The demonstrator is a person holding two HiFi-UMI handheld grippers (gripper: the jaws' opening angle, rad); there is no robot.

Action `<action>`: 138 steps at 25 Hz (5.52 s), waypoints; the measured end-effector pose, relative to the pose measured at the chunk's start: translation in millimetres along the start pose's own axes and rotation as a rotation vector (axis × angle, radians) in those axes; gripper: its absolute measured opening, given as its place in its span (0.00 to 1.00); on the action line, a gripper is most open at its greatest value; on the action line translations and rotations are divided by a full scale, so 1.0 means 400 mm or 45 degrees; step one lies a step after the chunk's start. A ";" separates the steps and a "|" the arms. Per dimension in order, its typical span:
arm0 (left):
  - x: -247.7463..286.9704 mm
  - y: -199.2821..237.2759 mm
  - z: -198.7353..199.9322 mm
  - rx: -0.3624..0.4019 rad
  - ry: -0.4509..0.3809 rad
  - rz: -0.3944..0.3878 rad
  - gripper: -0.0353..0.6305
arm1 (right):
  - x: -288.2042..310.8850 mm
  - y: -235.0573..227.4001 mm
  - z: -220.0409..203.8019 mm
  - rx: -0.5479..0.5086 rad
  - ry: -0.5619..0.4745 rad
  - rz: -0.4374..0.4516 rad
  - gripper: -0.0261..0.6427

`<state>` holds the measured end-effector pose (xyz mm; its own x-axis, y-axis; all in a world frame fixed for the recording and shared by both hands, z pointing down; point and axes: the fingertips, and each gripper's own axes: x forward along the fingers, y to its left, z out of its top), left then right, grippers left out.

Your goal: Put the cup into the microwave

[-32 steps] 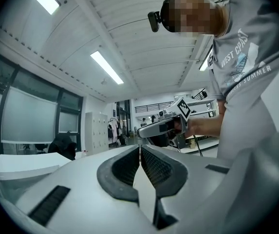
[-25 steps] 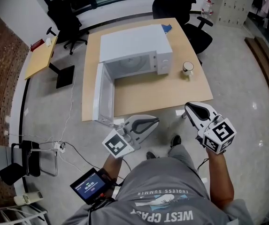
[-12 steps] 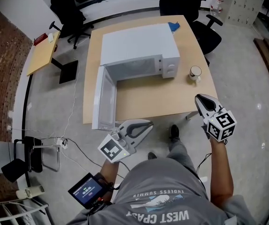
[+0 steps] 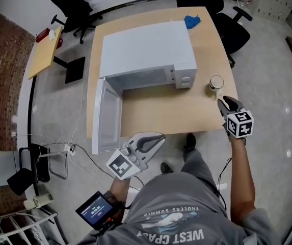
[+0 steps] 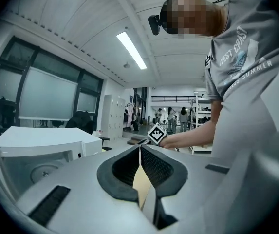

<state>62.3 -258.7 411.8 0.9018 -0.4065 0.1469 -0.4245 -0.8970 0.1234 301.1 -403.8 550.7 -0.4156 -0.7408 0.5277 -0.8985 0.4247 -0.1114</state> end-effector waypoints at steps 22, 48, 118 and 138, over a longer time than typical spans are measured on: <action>0.160 0.132 -0.077 -0.109 0.081 0.052 0.09 | 0.314 -0.251 -0.256 -0.078 0.332 -0.055 0.16; -0.224 -0.031 0.002 0.026 -0.110 0.072 0.09 | -0.120 0.501 0.192 -0.069 -0.282 0.350 0.15; -0.324 0.384 -0.158 -0.107 0.036 0.441 0.09 | 0.973 0.551 0.164 -0.203 -0.412 0.278 0.15; -0.431 0.284 -0.147 -0.096 -0.020 0.401 0.09 | 0.847 0.561 0.078 -0.172 -0.329 0.186 0.19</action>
<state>-146.2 -280.3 458.1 0.7261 -0.6650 0.1745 -0.6870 -0.7117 0.1464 -45.8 -575.7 678.1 -0.5766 -0.7671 0.2814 -0.8069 0.5887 -0.0488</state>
